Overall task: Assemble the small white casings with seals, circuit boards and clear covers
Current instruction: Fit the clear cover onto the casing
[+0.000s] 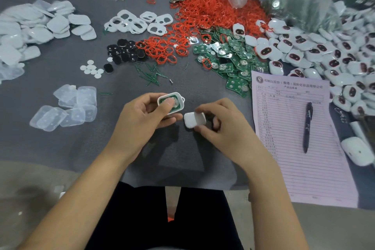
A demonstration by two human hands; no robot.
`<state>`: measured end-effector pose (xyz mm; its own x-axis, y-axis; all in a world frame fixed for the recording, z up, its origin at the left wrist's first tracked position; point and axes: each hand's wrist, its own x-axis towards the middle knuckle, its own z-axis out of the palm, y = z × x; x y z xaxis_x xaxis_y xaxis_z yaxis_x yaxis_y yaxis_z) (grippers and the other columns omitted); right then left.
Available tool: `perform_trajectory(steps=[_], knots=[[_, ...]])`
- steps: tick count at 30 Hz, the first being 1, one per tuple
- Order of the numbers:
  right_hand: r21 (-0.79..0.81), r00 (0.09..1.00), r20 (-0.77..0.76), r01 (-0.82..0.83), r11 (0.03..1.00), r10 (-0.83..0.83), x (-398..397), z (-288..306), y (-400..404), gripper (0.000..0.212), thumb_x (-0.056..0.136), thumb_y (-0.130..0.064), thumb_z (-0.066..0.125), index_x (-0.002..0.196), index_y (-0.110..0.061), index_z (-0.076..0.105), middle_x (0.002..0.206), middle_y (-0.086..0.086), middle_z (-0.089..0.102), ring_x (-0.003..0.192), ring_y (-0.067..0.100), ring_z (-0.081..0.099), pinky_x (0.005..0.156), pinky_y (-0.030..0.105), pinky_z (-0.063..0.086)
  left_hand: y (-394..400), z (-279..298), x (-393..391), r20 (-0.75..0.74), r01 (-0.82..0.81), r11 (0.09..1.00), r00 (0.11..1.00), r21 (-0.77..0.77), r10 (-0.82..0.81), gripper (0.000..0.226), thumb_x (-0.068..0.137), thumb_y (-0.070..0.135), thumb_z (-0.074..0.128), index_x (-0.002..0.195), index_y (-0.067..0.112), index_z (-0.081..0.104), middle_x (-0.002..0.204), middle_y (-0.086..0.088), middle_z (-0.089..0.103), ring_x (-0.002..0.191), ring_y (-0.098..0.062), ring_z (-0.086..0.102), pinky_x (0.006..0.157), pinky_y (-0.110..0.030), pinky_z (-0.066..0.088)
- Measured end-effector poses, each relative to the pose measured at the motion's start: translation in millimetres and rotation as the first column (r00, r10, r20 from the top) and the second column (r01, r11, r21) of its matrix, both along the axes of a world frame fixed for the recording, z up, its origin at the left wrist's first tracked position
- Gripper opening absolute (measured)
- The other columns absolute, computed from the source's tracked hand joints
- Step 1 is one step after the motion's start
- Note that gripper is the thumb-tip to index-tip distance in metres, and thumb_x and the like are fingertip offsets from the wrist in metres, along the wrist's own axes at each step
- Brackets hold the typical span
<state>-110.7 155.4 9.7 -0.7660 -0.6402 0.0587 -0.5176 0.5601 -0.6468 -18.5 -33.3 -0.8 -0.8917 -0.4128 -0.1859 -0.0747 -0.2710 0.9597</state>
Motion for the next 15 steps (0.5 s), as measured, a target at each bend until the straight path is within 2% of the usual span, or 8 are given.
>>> perform_trajectory(steps=[3, 5, 8, 10, 13, 15], knots=[[0.002, 0.998, -0.053, -0.026, 1.0, 0.026, -4, 1, -1, 0.031, 0.078, -0.014, 0.088, 0.103, -0.011, 0.071, 0.095, -0.012, 0.048, 0.077, -0.009, 0.05, 0.073, 0.006, 0.035, 1, 1, -2, 0.039, -0.01, 1.0, 0.999, 0.018, 0.009, 0.021, 0.098, 0.012, 0.068, 0.116, 0.0, 0.067, 0.101, -0.009, 0.079, 0.089, -0.029, 0.079, 0.073, -0.024, 0.062], [-0.007, 0.996, -0.087, -0.034, 0.999, 0.034, -4, 0, 0, 0.03, 0.077, -0.015, 0.088, 0.101, -0.01, 0.069, 0.089, -0.017, 0.048, 0.077, -0.009, 0.05, 0.071, 0.007, 0.035, -1, 2, -2, 0.046, 0.002, 0.999, 0.999, 0.037, -0.004, 0.021, 0.098, 0.011, 0.068, 0.116, 0.0, 0.067, 0.099, -0.007, 0.079, 0.09, -0.029, 0.079, 0.072, -0.023, 0.061], [0.007, 0.993, -0.105, -0.049, 0.999, 0.049, -3, -3, 3, 0.04, 0.079, -0.019, 0.086, 0.116, -0.012, 0.072, 0.094, -0.007, 0.055, 0.074, -0.009, 0.048, 0.074, 0.004, 0.034, -3, 0, 0, 0.009, 0.022, 0.997, 1.0, 0.071, -0.022, 0.018, 0.098, 0.014, 0.066, 0.113, 0.009, 0.073, 0.105, -0.007, 0.079, 0.098, -0.029, 0.078, 0.076, -0.025, 0.061], [0.003, 0.993, -0.12, -0.018, 1.0, 0.018, -2, -4, 0, 0.037, 0.076, -0.021, 0.087, 0.111, -0.013, 0.076, 0.09, -0.003, 0.057, 0.07, -0.003, 0.047, 0.072, 0.007, 0.035, -4, -1, 1, -0.031, 0.013, 0.995, 0.999, 0.094, -0.01, 0.017, 0.098, 0.013, 0.065, 0.108, 0.014, 0.079, 0.106, -0.007, 0.079, 0.104, -0.029, 0.076, 0.08, -0.025, 0.061], [-0.132, 0.983, -0.126, 0.117, 0.984, -0.134, 2, -5, -11, 0.02, 0.074, -0.021, 0.087, 0.09, -0.012, 0.079, 0.079, 0.0, 0.061, 0.066, 0.005, 0.051, 0.067, 0.014, 0.04, -4, 1, 1, -0.054, -0.007, 0.991, 0.998, 0.13, 0.014, 0.012, 0.092, 0.021, 0.073, 0.099, 0.022, 0.083, 0.106, -0.005, 0.078, 0.105, -0.023, 0.075, 0.079, -0.023, 0.059], [-0.29, 0.968, -0.038, 0.228, 0.93, -0.249, 6, -7, -20, 0.016, 0.076, -0.021, 0.086, 0.089, -0.015, 0.077, 0.081, 0.0, 0.065, 0.07, 0.009, 0.058, 0.067, 0.019, 0.046, -4, 5, 0, -0.034, -0.021, 0.992, 0.999, 0.126, 0.025, 0.013, 0.088, 0.026, 0.072, 0.095, 0.028, 0.083, 0.104, -0.002, 0.077, 0.093, -0.012, 0.07, 0.068, -0.018, 0.053]])
